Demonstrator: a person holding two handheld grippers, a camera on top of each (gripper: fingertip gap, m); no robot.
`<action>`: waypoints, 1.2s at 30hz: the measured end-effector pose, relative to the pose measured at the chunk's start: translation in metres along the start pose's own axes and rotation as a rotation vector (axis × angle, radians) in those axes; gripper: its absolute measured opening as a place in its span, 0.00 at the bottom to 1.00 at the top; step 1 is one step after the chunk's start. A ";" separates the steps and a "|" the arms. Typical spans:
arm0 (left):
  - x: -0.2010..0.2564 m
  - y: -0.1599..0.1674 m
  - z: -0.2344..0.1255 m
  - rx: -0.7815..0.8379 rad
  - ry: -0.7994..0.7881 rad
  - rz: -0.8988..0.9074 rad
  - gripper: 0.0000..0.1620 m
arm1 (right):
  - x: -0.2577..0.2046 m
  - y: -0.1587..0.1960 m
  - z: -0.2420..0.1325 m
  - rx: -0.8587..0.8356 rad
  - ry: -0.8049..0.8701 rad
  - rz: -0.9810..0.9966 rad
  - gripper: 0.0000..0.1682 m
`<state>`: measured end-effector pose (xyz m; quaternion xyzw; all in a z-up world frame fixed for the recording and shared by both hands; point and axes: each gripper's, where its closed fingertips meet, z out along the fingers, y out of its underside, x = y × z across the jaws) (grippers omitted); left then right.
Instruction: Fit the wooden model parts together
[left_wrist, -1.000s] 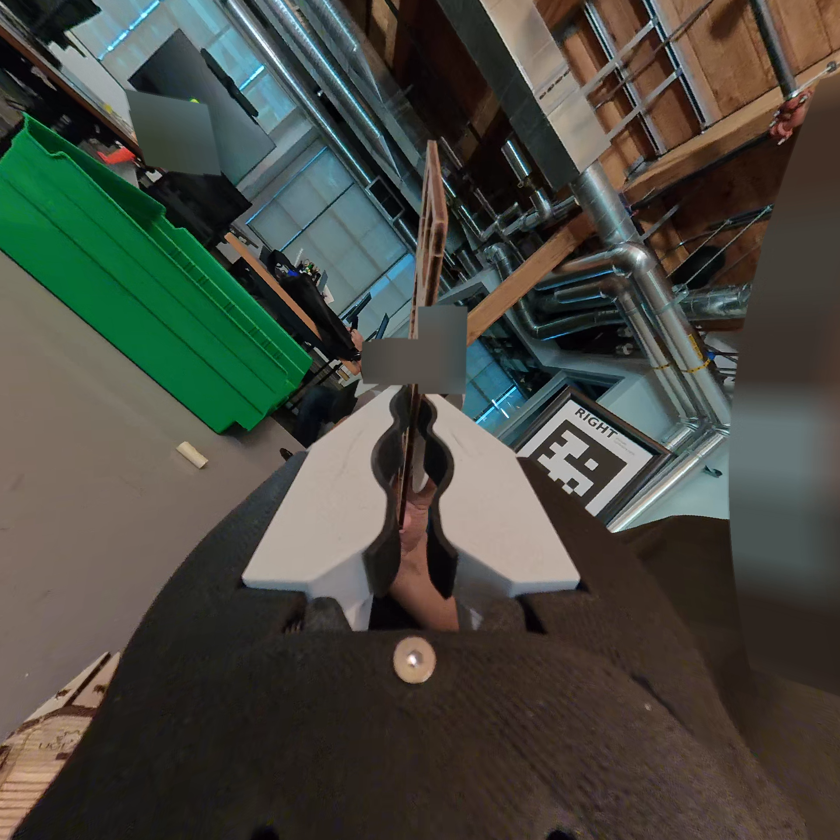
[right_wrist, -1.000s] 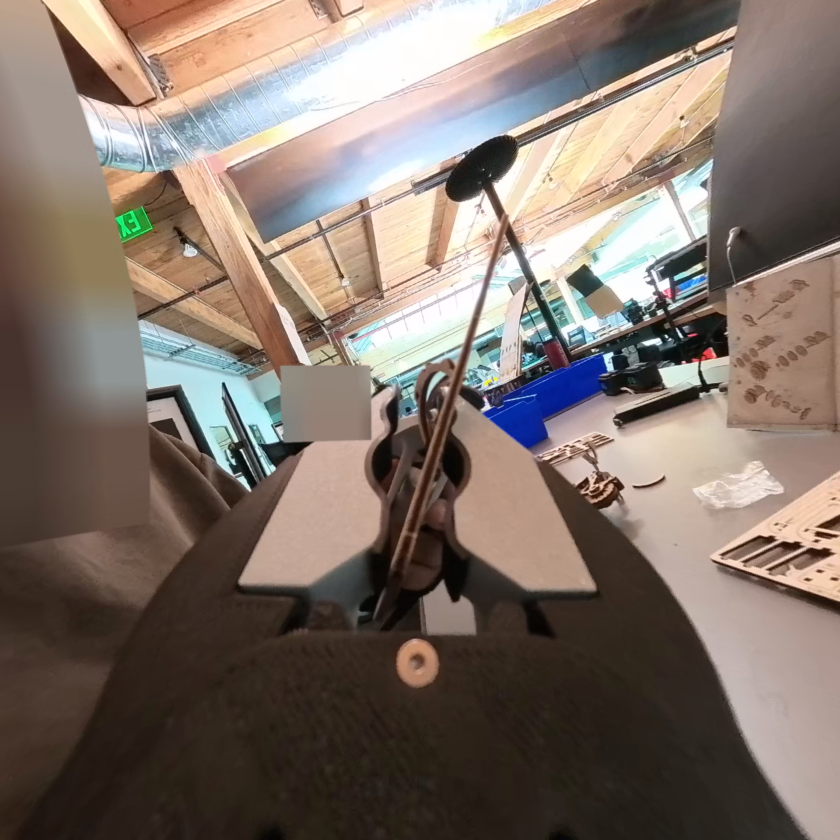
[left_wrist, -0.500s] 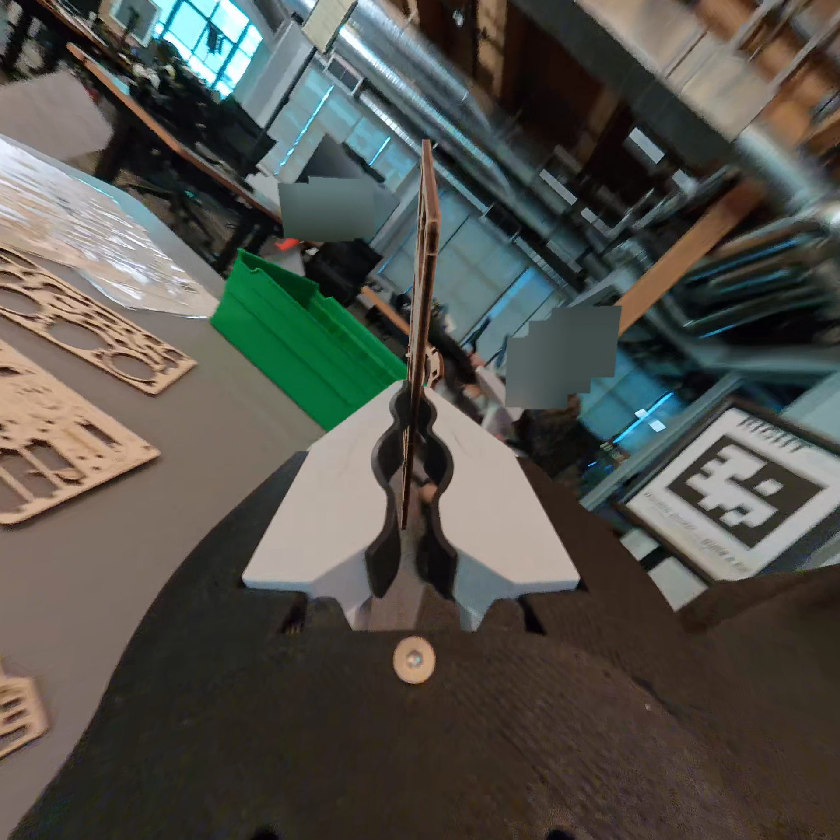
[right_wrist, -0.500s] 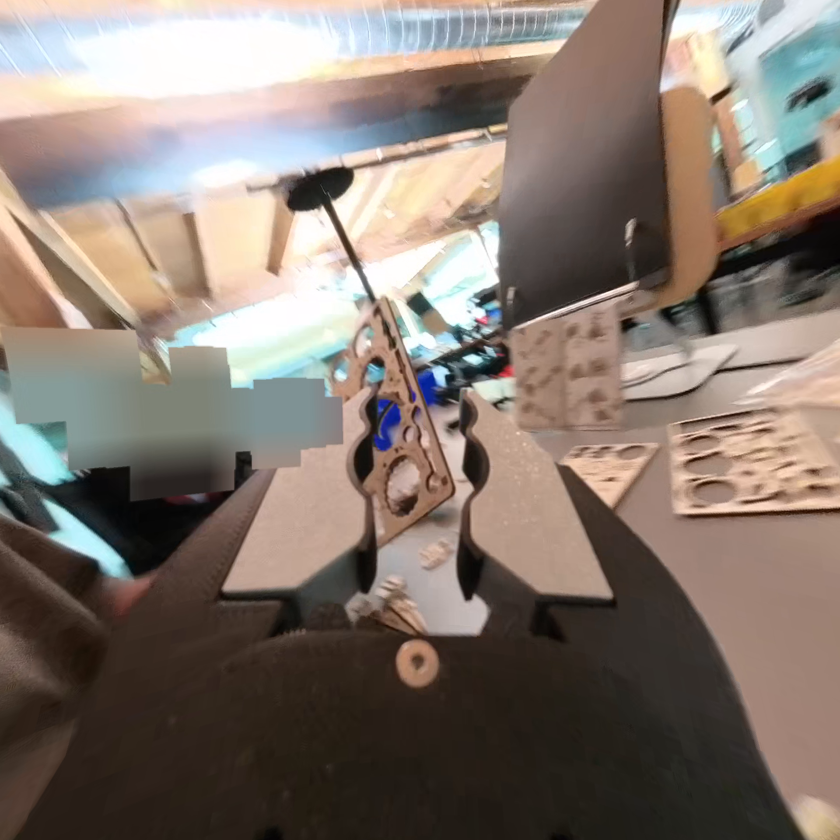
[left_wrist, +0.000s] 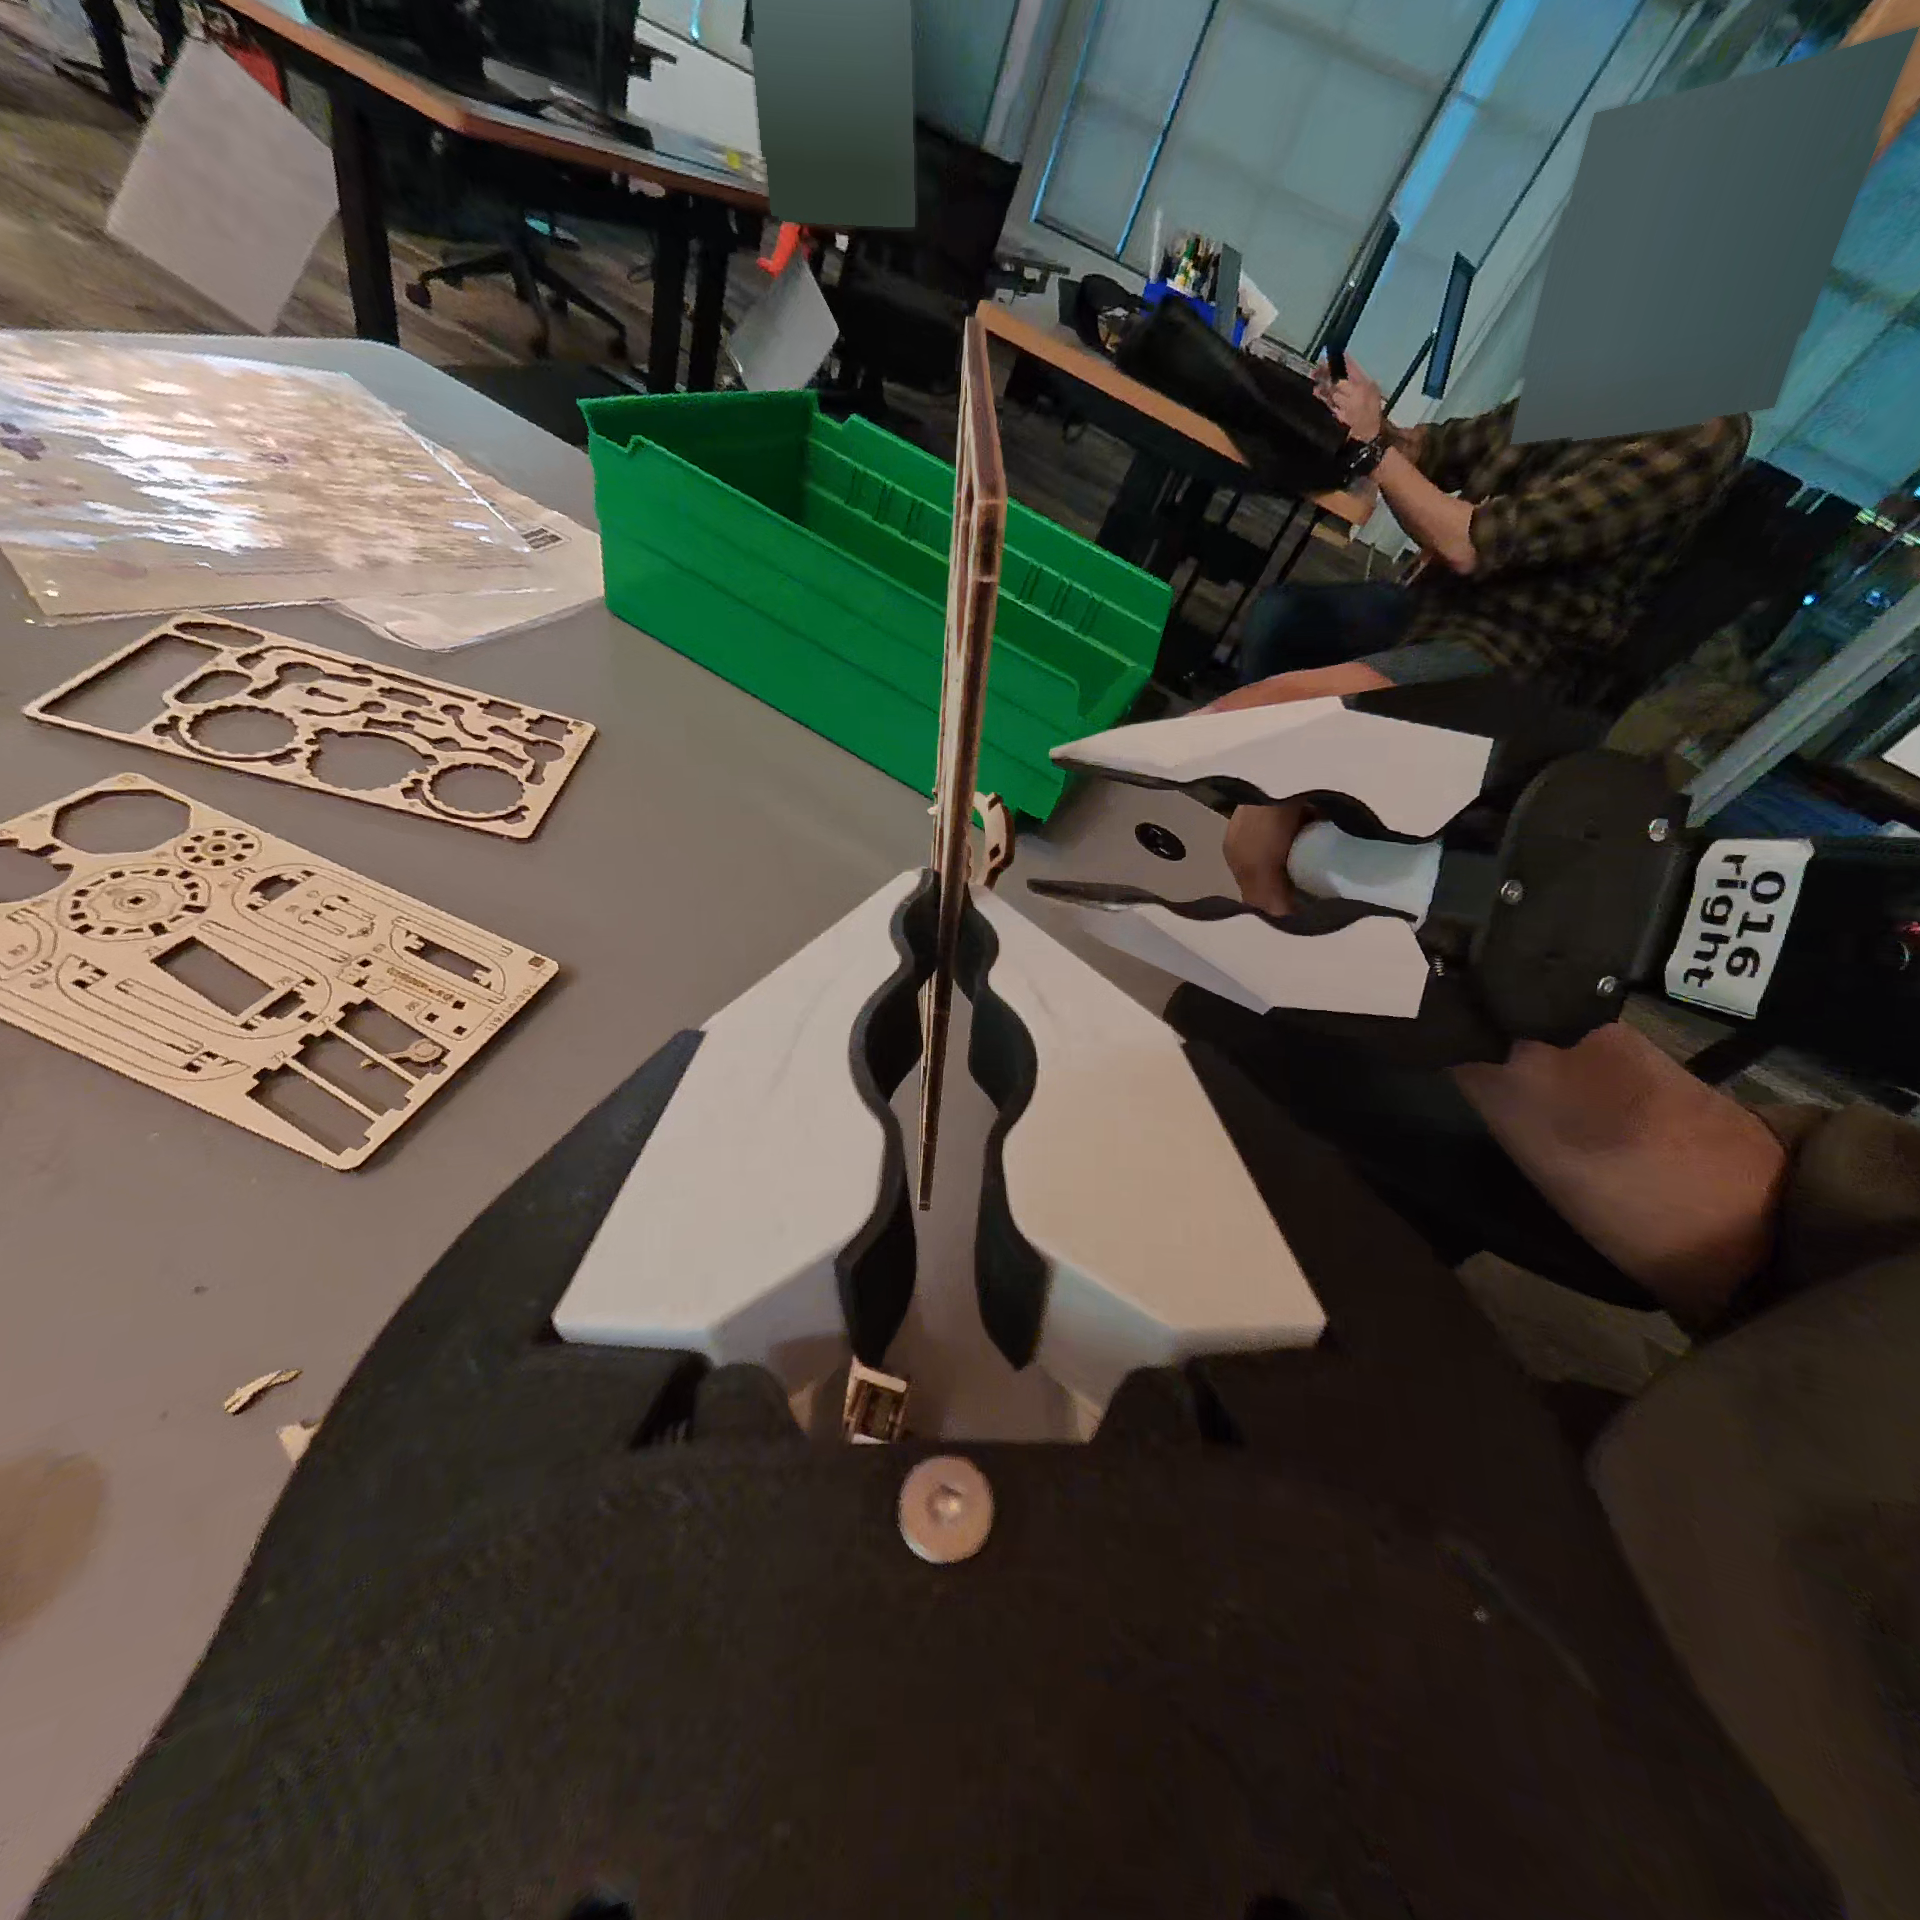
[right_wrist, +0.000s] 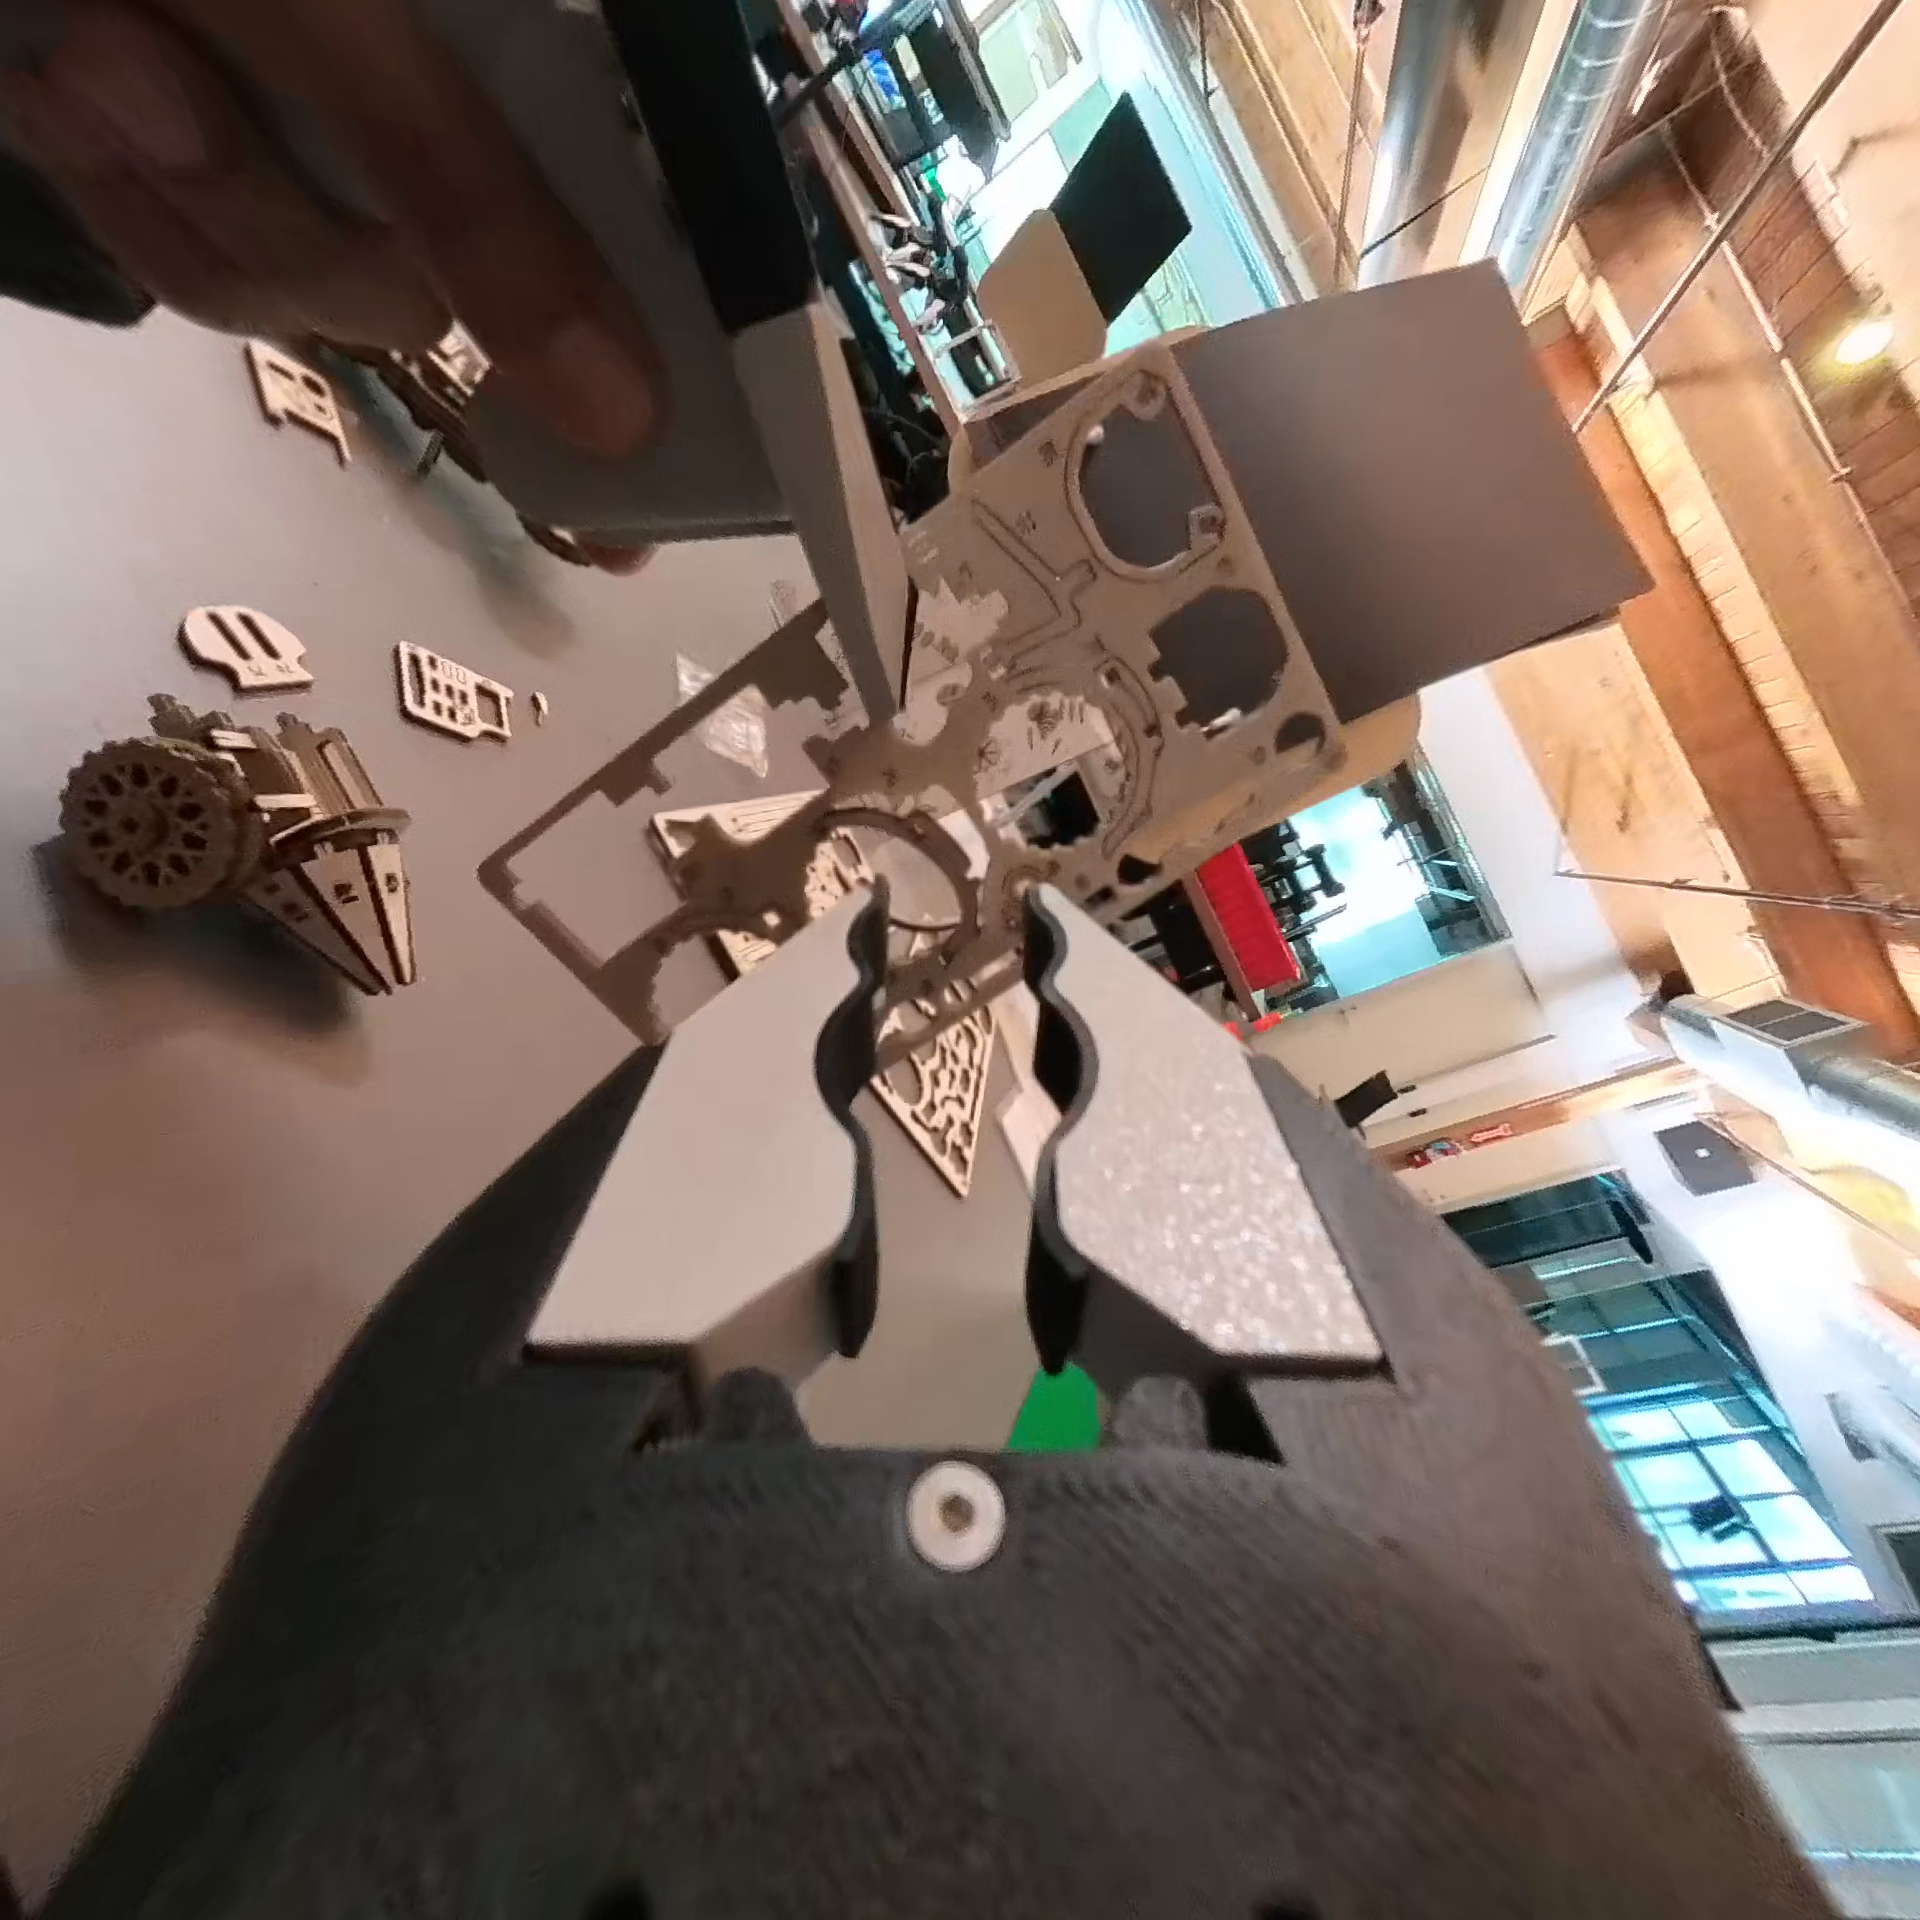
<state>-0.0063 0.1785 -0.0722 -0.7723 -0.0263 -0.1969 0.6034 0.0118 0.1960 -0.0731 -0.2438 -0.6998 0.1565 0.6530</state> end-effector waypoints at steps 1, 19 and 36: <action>0.002 0.001 0.001 -0.003 0.006 -0.001 0.00 | -0.001 0.000 0.000 -0.005 -0.005 0.003 0.15; -0.001 0.005 0.004 0.004 0.083 -0.152 0.00 | 0.009 0.004 -0.005 0.082 -0.011 0.189 0.04; 0.013 -0.004 0.000 0.054 0.174 -0.226 0.00 | 0.025 -0.009 -0.006 0.218 -0.009 0.579 0.07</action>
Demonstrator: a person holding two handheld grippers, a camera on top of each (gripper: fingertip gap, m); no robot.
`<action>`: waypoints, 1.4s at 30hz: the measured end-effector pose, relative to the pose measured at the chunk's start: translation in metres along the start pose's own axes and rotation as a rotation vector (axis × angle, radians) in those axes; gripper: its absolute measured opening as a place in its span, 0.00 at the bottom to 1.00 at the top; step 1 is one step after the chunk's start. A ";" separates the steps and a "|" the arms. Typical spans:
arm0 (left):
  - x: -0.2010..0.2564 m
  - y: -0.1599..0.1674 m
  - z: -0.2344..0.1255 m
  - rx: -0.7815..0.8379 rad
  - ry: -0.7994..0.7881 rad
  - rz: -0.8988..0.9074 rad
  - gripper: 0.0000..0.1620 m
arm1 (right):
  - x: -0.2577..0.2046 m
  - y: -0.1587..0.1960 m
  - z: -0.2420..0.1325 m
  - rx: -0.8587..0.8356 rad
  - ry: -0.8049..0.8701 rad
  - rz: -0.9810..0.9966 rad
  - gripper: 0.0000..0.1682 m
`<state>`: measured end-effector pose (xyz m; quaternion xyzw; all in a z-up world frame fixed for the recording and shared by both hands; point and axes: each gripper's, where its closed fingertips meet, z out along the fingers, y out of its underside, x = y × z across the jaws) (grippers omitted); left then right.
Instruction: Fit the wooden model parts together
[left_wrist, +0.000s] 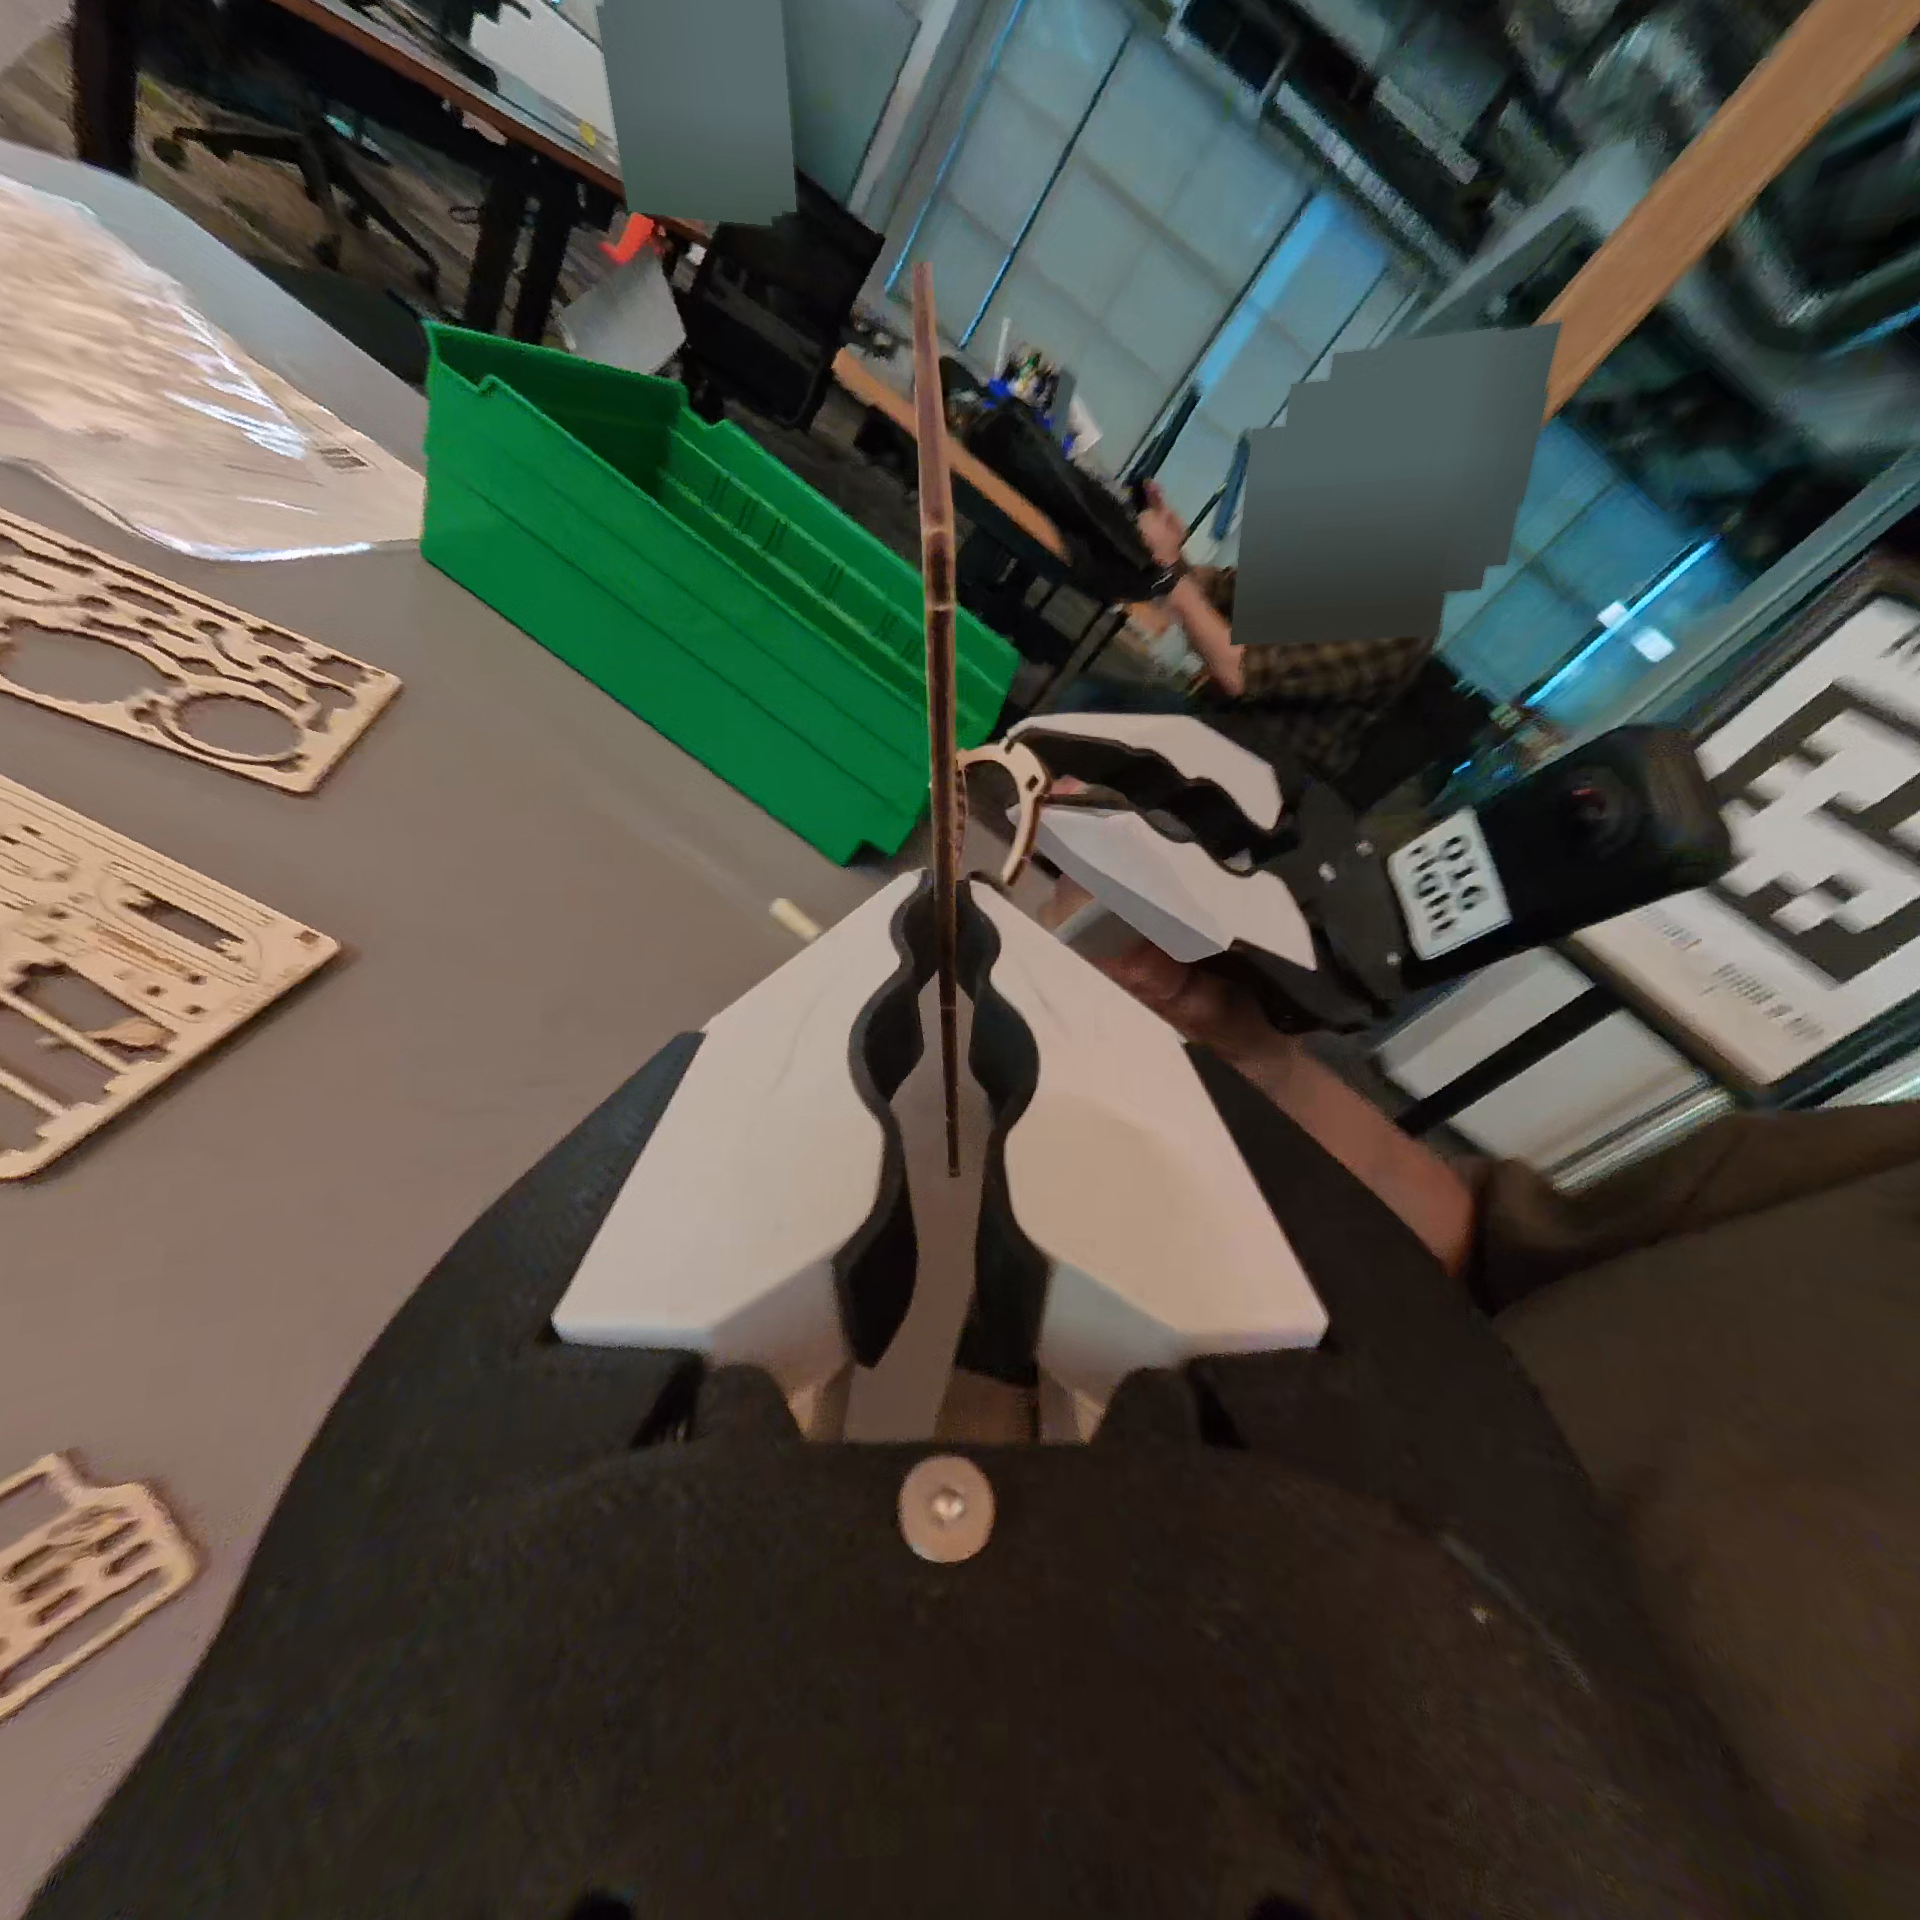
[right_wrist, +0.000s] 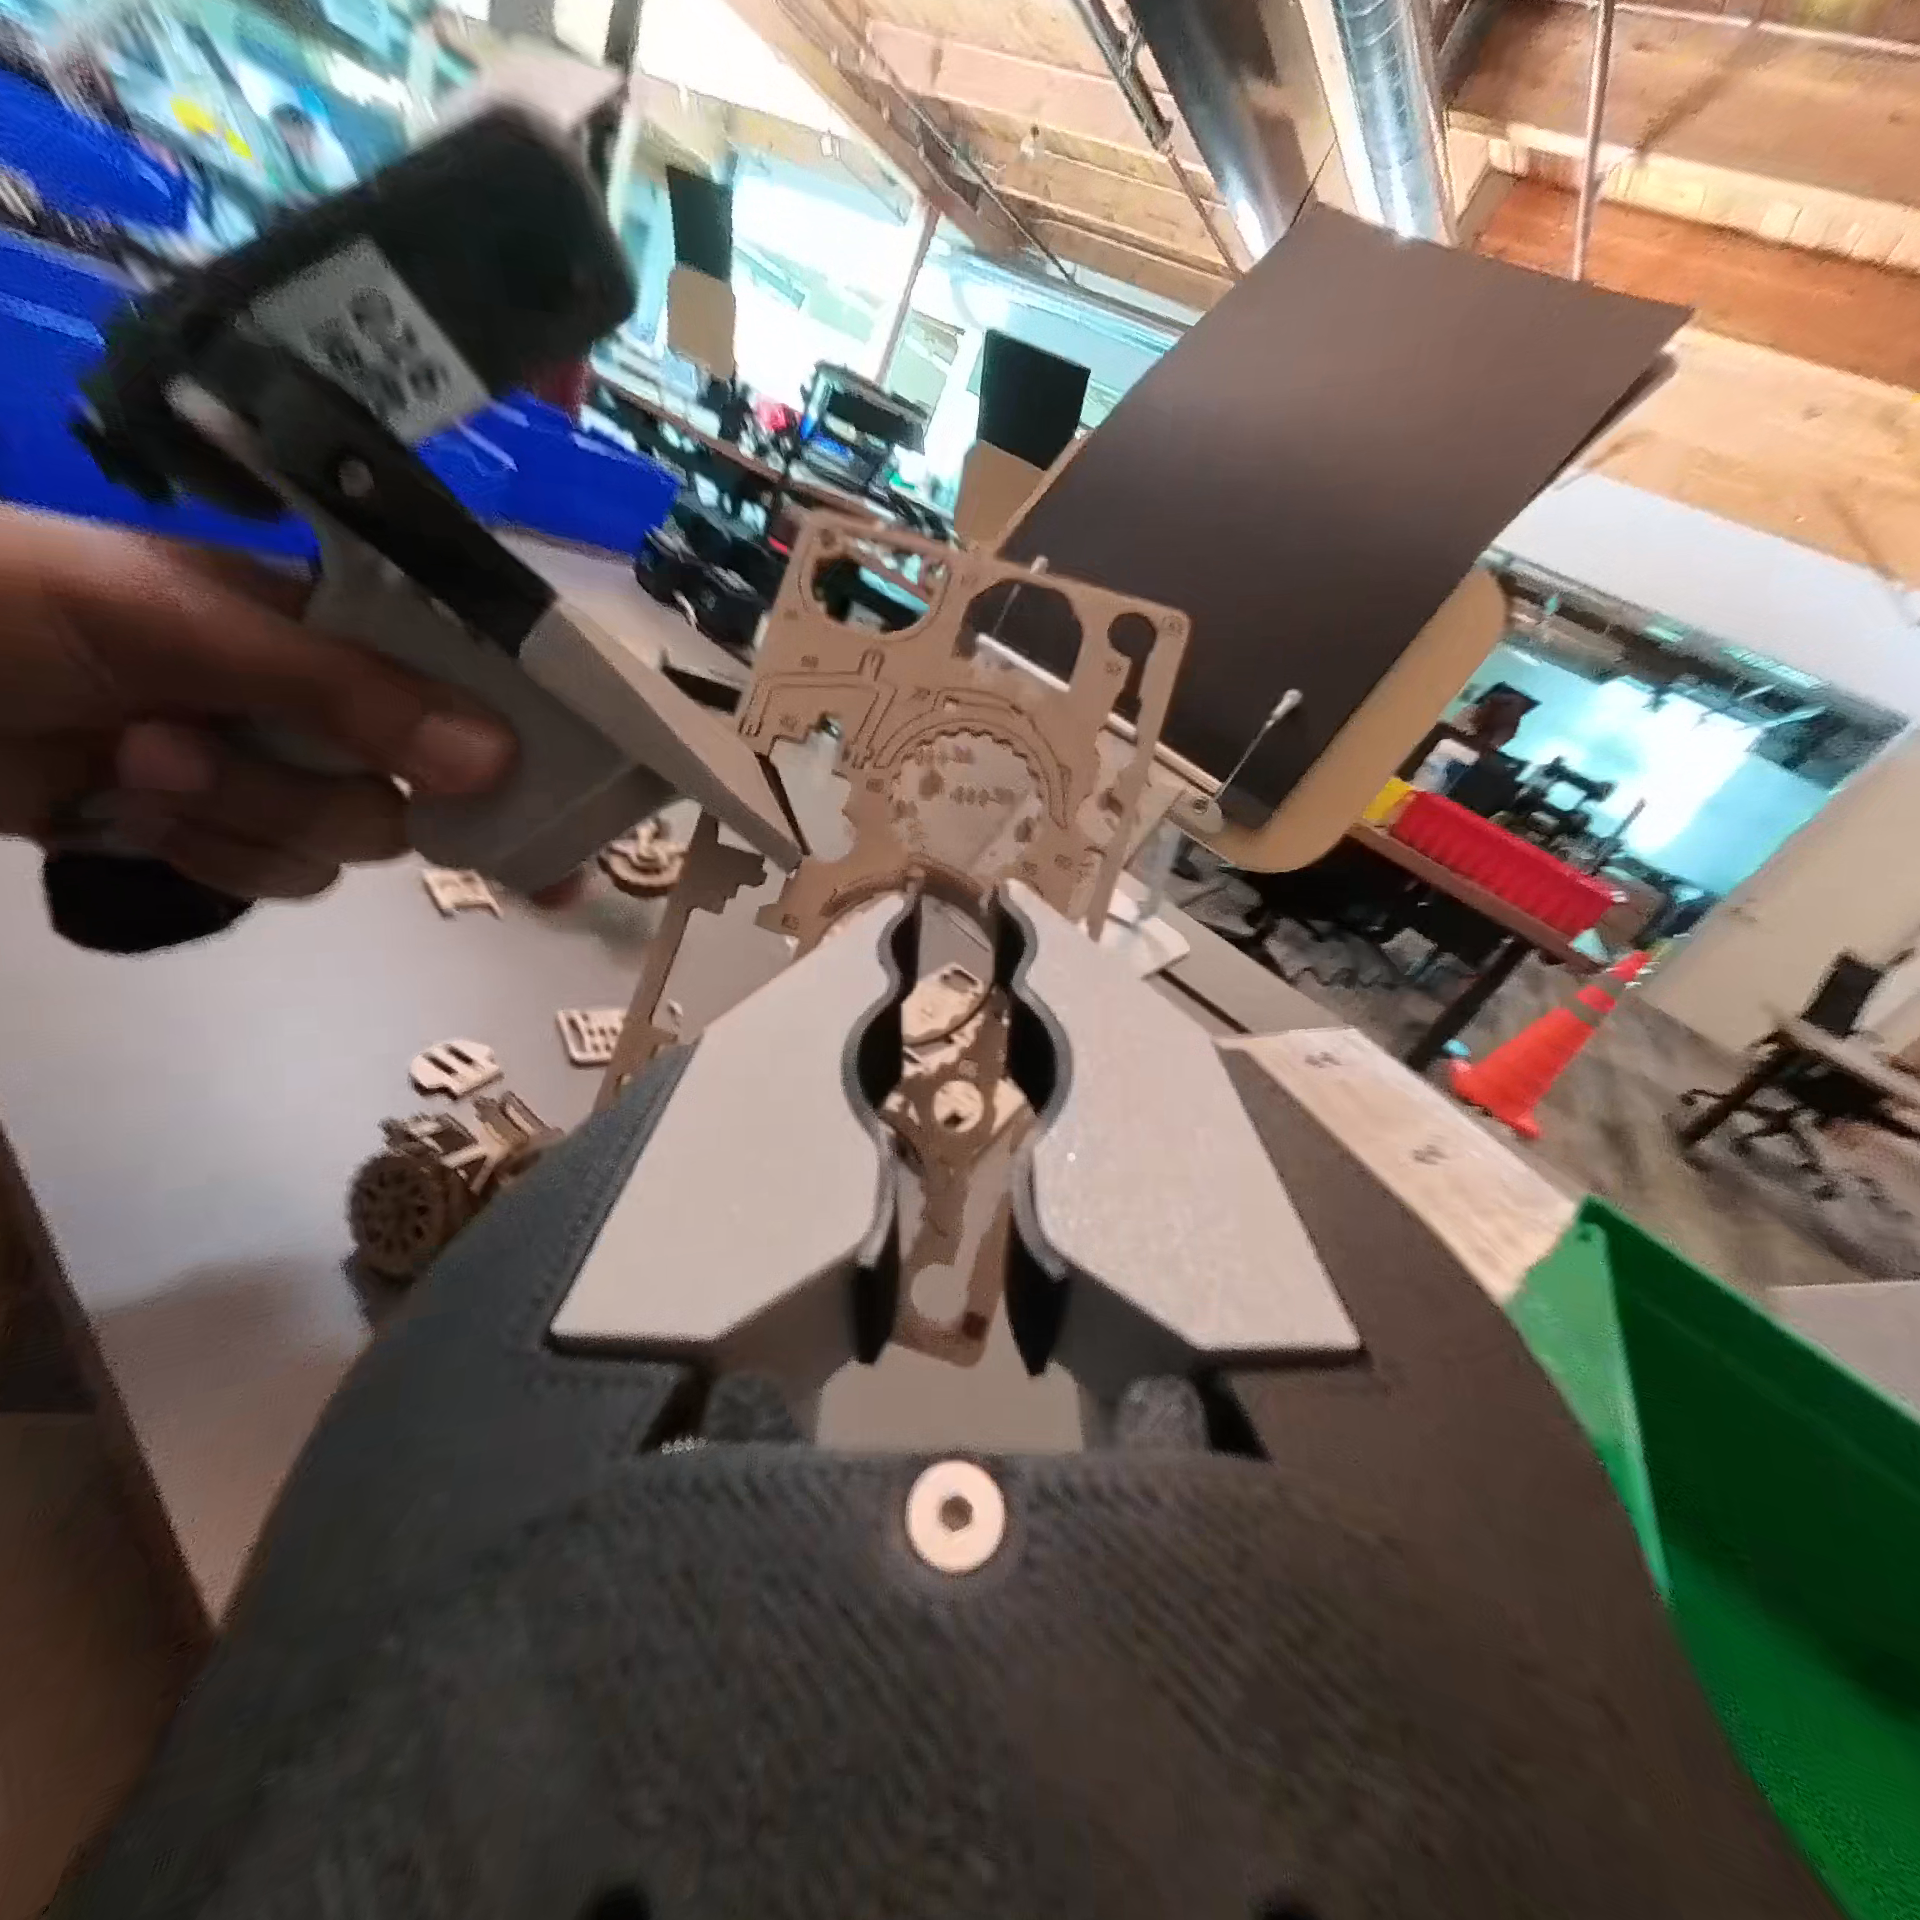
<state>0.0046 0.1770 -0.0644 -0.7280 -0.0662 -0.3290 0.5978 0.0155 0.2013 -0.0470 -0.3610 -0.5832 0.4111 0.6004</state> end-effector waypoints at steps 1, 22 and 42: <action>0.000 -0.002 -0.001 0.017 0.030 -0.054 0.00 | 0.002 -0.003 -0.002 0.021 -0.011 0.040 0.07; -0.017 -0.011 -0.003 0.102 0.092 -0.272 0.00 | 0.049 0.009 -0.016 0.016 0.043 0.310 0.09; -0.057 0.003 -0.036 -0.047 -0.140 -0.071 0.35 | 0.041 0.149 -0.015 -0.566 0.021 0.850 0.00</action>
